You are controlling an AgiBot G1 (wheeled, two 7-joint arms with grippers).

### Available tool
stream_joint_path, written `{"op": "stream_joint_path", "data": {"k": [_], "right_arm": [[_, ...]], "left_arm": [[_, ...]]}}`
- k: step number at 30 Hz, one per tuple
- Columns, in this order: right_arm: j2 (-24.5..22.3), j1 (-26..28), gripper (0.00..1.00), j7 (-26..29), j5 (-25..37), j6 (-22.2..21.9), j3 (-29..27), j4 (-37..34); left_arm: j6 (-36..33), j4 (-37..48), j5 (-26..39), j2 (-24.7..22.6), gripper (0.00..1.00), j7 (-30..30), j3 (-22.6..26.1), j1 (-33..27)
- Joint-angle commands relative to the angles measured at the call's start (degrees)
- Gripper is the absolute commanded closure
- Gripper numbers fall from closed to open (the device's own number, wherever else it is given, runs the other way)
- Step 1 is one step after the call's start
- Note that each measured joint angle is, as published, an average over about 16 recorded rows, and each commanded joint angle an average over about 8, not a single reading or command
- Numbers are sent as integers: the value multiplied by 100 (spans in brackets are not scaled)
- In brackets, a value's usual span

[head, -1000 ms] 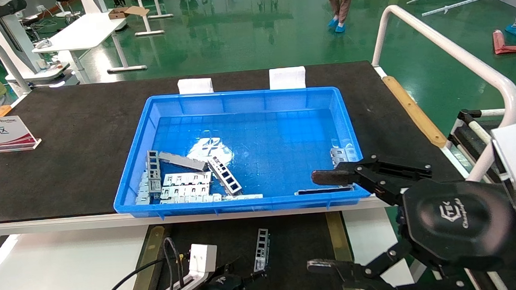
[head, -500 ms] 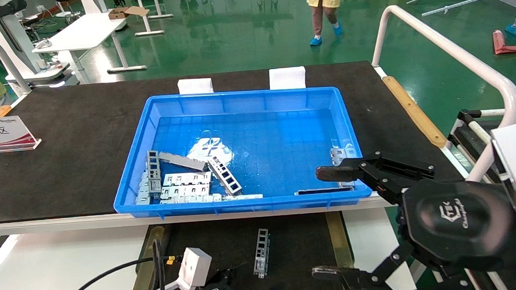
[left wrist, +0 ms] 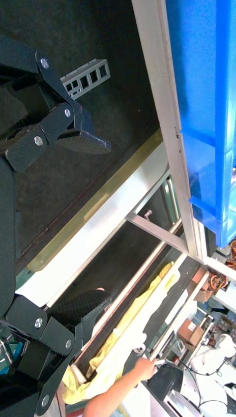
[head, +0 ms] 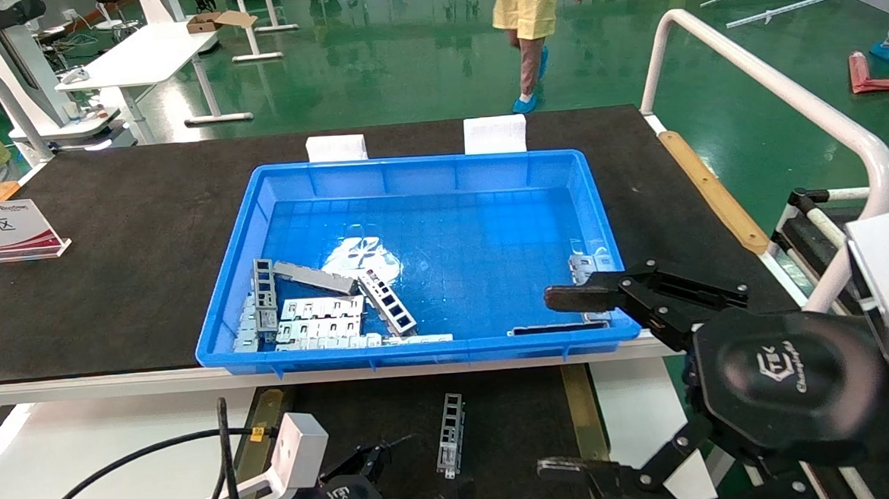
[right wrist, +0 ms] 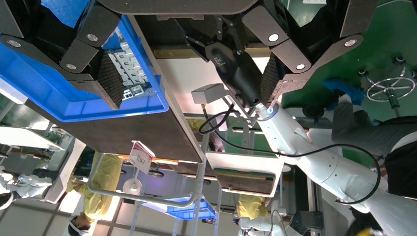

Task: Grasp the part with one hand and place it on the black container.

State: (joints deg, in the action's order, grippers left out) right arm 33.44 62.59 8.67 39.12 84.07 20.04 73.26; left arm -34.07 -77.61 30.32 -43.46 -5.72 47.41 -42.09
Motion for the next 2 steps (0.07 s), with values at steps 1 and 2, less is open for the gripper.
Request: {"op": "stream_joint_path", "data": {"k": [1,2], "right_arm": [[0,0,0,0,0,0,0,0],[0,0,0,0,0,0,0,0]], "left_arm": [[-122,-2,-62,54,0,74,-80,28],[-133,-2,-68,58,0,79,-87,32]]}}
